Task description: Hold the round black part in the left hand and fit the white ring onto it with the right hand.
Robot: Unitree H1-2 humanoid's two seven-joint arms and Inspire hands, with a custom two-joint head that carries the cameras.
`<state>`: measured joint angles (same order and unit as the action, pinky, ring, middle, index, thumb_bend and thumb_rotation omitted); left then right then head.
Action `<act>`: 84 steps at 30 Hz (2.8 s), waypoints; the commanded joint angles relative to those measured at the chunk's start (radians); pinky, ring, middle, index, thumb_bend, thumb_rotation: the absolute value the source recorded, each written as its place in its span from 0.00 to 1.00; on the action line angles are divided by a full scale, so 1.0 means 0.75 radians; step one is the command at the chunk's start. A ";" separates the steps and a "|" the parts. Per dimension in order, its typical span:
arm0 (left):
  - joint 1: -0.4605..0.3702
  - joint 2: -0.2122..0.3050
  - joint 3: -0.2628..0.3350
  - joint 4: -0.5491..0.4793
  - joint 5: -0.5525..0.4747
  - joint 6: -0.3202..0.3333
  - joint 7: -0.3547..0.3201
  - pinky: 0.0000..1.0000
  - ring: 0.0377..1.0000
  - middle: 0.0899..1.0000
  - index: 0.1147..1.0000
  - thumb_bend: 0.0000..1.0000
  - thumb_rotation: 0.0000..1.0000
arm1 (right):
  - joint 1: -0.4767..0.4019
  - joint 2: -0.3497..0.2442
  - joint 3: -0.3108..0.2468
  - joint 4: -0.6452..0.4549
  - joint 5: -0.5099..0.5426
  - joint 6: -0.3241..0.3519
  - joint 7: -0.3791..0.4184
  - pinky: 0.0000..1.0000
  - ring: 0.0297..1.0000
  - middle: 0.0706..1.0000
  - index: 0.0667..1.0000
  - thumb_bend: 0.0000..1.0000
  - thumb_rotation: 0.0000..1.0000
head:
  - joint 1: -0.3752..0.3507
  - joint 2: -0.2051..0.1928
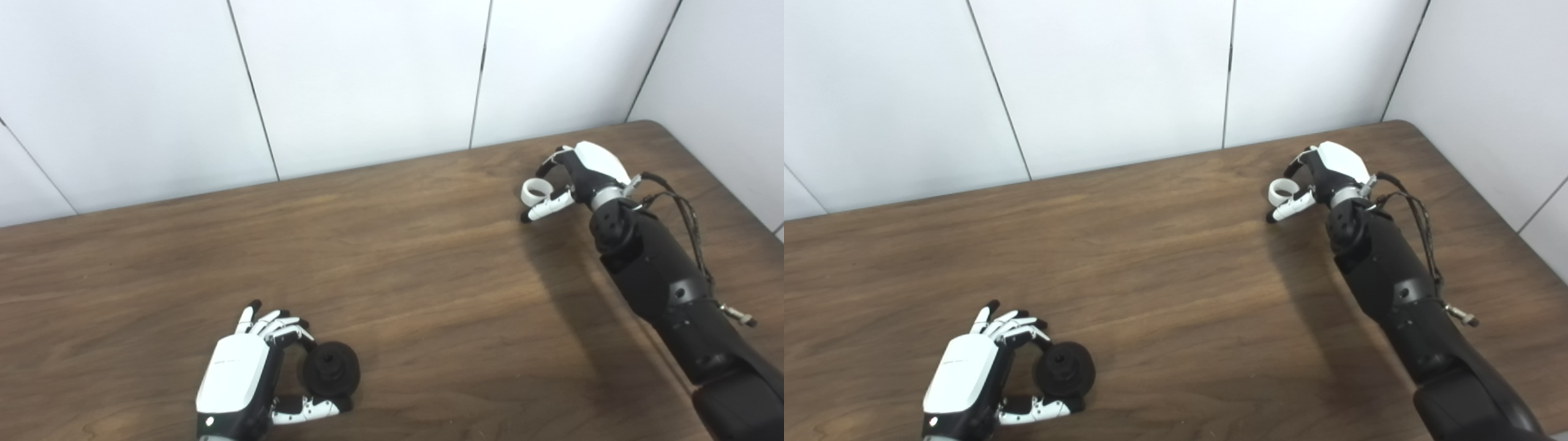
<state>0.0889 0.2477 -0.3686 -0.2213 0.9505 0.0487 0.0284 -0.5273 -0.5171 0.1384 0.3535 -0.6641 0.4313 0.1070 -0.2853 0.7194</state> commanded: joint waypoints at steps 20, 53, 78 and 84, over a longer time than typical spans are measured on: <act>0.047 0.022 -0.005 -0.008 0.028 0.025 -0.066 1.00 0.85 0.72 0.42 0.52 0.05 | -0.038 -0.060 0.002 -0.030 0.031 -0.027 -0.046 0.99 0.95 0.83 0.45 0.53 0.13 | 0.001 0.004; 0.045 -0.010 -0.029 -0.005 0.060 0.030 -0.063 1.00 0.85 0.72 0.42 0.52 0.05 | 0.096 -0.089 0.090 -0.531 0.038 -0.043 0.163 1.00 0.96 0.83 0.45 0.52 0.13 | 0.085 0.017; 0.035 -0.108 -0.101 0.021 0.153 0.082 -0.037 1.00 0.85 0.72 0.42 0.52 0.05 | 0.187 0.169 0.346 -1.201 -0.079 0.019 0.669 1.00 0.98 0.84 0.45 0.52 0.13 | 0.302 0.043; 0.033 -0.134 -0.119 0.025 0.172 0.096 -0.032 1.00 0.86 0.72 0.42 0.52 0.05 | 0.217 0.209 0.374 -1.243 -0.094 0.003 0.722 1.00 0.98 0.85 0.45 0.52 0.13 | 0.370 0.056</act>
<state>0.0947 0.1513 -0.4310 -0.2282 1.0637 0.1176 0.0386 -0.3412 -0.3560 0.4294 -0.5433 -0.7265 0.4556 0.6526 -0.0078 0.7608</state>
